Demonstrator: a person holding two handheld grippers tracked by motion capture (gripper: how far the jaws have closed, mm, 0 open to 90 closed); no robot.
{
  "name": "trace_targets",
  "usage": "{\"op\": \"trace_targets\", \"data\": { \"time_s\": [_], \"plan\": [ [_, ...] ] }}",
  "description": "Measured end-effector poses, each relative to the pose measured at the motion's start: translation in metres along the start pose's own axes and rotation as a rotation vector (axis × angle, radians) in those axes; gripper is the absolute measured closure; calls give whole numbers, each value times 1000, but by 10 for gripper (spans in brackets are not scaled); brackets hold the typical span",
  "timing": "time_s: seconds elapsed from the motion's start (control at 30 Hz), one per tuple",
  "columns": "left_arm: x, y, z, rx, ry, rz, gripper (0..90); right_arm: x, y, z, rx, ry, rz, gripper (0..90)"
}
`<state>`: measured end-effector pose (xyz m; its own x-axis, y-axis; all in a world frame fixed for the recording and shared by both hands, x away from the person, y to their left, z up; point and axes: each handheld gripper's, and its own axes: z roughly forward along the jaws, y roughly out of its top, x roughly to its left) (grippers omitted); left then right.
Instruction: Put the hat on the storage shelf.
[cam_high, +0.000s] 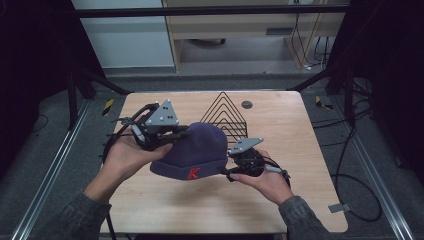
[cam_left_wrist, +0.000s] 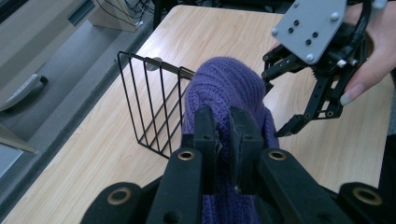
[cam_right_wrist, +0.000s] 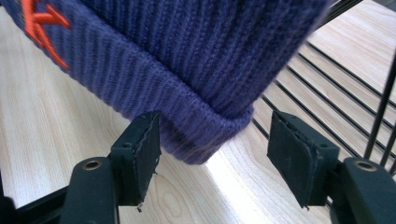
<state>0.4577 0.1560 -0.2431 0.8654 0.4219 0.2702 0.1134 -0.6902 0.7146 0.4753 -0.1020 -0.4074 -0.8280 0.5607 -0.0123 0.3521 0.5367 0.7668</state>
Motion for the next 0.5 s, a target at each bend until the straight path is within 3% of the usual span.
{"op": "trace_targets", "data": {
  "time_s": [0.13, 0.27, 0.4, 0.5],
  "plan": [
    [0, 1, 0, -14, -5, -4, 825, -1, 2, 2, 11, 12, -12, 370],
    [0, 3, 1, -23, -10, -10, 825, -1, 4, 4, 6, 42, -23, 455],
    [2, 5, 0, -28, -6, -16, 826, 0, 7, 0, -12, 47, -40, 625],
    [5, 8, -1, -33, 1, -22, 825, 2, 10, -6, -14, 55, -53, 678]
  ]
}}
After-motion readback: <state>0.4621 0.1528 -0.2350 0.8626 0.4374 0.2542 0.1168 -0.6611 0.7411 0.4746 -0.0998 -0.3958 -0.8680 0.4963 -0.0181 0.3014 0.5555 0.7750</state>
